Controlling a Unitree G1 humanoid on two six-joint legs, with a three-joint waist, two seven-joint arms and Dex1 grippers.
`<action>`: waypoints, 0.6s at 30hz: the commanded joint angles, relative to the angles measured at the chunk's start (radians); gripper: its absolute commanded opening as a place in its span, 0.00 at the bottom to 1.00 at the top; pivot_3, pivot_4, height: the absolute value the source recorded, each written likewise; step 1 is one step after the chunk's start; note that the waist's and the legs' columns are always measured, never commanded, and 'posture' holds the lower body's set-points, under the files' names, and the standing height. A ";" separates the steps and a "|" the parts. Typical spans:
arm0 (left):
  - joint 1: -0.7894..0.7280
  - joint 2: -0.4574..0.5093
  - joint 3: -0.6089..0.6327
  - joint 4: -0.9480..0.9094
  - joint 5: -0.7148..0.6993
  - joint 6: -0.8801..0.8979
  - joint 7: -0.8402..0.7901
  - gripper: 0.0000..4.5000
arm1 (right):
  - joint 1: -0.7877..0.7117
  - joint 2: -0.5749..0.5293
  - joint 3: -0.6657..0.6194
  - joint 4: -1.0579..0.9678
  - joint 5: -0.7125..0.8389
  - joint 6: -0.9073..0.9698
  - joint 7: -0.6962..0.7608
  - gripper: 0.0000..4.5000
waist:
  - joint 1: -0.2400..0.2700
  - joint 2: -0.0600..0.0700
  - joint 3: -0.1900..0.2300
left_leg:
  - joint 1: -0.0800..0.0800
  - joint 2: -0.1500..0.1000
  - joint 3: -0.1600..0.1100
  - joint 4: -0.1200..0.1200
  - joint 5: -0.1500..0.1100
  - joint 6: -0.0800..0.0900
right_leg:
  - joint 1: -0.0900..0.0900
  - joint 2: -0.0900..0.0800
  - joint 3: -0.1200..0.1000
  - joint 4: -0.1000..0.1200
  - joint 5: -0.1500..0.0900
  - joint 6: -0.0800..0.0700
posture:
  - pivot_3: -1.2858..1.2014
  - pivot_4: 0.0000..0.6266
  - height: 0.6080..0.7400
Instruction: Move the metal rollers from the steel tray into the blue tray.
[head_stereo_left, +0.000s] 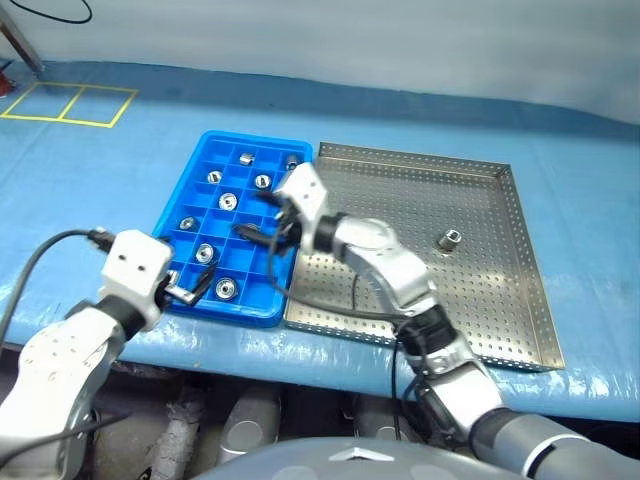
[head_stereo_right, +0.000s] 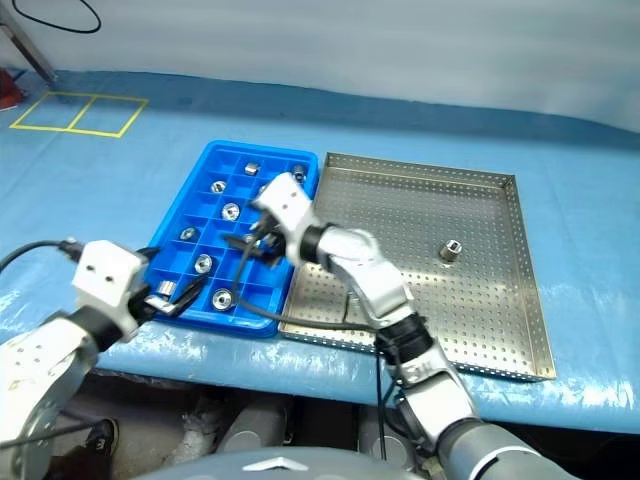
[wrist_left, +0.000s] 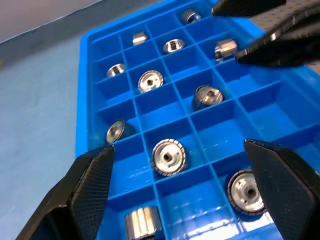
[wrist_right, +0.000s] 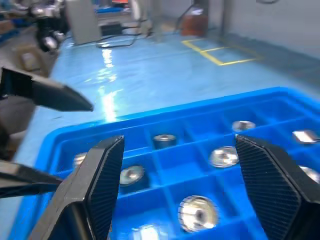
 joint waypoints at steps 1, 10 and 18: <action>-0.116 -0.023 -0.126 0.091 0.017 -0.106 0.000 1.00 | 0.043 -0.085 -0.137 -0.098 -0.015 0.044 -0.094 0.82 | -0.006 0.000 0.000 | 0.000 0.000 0.001 0.000 0.000 0.000 | 0.000 -0.001 0.000 0.000 0.000 0.000 | 0.50 0.24 1.00; -0.431 -0.086 -0.420 0.409 0.085 -0.305 -0.084 1.00 | 0.247 -0.213 -0.315 -0.150 -0.041 0.127 -0.253 0.82 | -0.101 0.001 -0.001 | -0.004 0.003 0.012 0.000 -0.002 0.004 | -0.006 -0.003 0.008 0.000 0.001 0.000 | 0.43 0.24 1.00; -0.489 -0.101 -0.472 0.518 0.096 -0.386 -0.137 1.00 | 0.245 -0.170 -0.349 -0.013 -0.032 0.052 -0.299 0.82 | -0.195 0.001 -0.001 | 0.000 0.003 0.022 0.004 -0.007 0.016 | -0.005 0.000 0.022 0.000 0.005 0.008 | 0.41 0.24 1.00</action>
